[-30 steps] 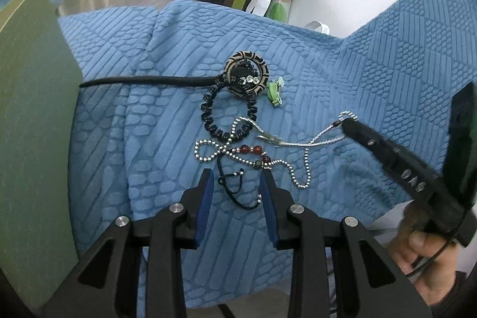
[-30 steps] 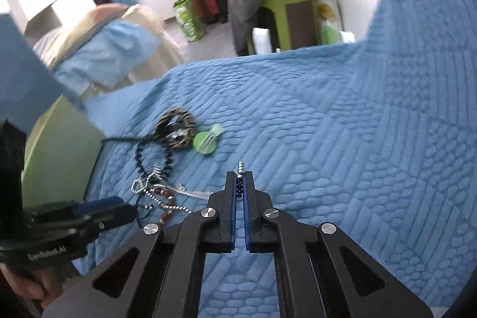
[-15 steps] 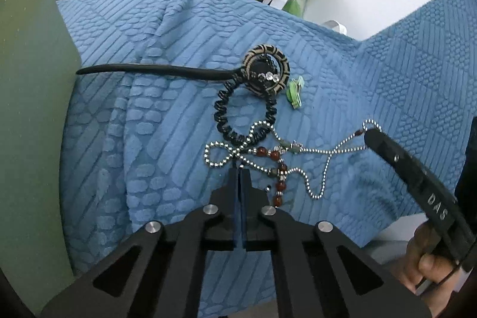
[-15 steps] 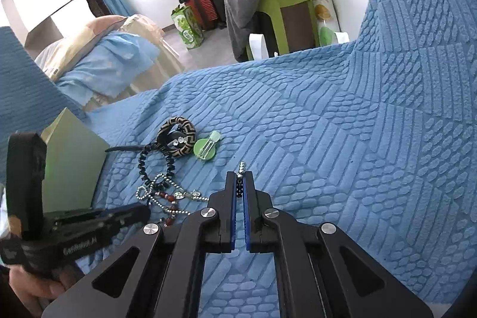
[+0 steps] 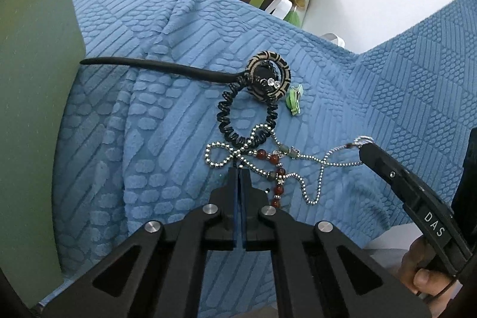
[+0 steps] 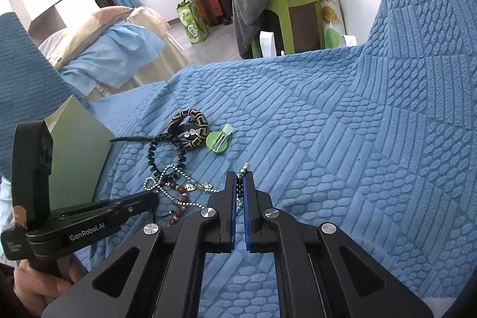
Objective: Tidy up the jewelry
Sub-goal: 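Grasp the silver bead chain with the left gripper and pull it free, then carry the silver bead chain into the white box and open the left gripper, then move both grippers back to the black bead bracelet and green clip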
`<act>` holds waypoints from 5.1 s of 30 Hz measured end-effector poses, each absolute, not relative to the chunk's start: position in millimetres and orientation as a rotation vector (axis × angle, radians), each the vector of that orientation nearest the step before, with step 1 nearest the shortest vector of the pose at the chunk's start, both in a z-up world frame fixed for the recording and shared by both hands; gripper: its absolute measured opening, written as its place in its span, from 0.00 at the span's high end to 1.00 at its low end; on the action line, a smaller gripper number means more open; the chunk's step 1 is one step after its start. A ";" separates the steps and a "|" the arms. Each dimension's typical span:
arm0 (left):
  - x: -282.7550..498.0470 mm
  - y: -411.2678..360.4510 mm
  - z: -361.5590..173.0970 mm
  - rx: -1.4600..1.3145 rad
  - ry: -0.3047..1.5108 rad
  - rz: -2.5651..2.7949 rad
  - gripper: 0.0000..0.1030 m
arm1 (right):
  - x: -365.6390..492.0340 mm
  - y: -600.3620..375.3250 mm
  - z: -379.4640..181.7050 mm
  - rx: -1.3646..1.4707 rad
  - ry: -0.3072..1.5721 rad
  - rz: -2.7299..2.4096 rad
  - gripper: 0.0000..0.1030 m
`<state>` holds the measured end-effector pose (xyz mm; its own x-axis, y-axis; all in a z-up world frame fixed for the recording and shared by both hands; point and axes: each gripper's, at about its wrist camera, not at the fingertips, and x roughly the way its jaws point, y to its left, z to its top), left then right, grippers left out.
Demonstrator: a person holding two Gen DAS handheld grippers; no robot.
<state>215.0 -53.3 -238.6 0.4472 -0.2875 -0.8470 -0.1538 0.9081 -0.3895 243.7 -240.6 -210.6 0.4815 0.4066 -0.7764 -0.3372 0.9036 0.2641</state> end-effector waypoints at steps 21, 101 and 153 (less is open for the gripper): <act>214.4 -85.9 -231.5 -0.204 1.083 -0.018 0.78 | 245.5 -241.2 -213.0 0.095 0.986 0.457 0.98; 139.6 79.1 -11.6 -0.349 0.856 -0.032 0.99 | 190.7 -105.2 49.3 0.072 0.651 0.716 0.98; 97.1 145.2 -69.3 -0.444 0.875 0.082 0.55 | 155.0 -39.8 -34.1 -0.031 0.809 0.789 0.97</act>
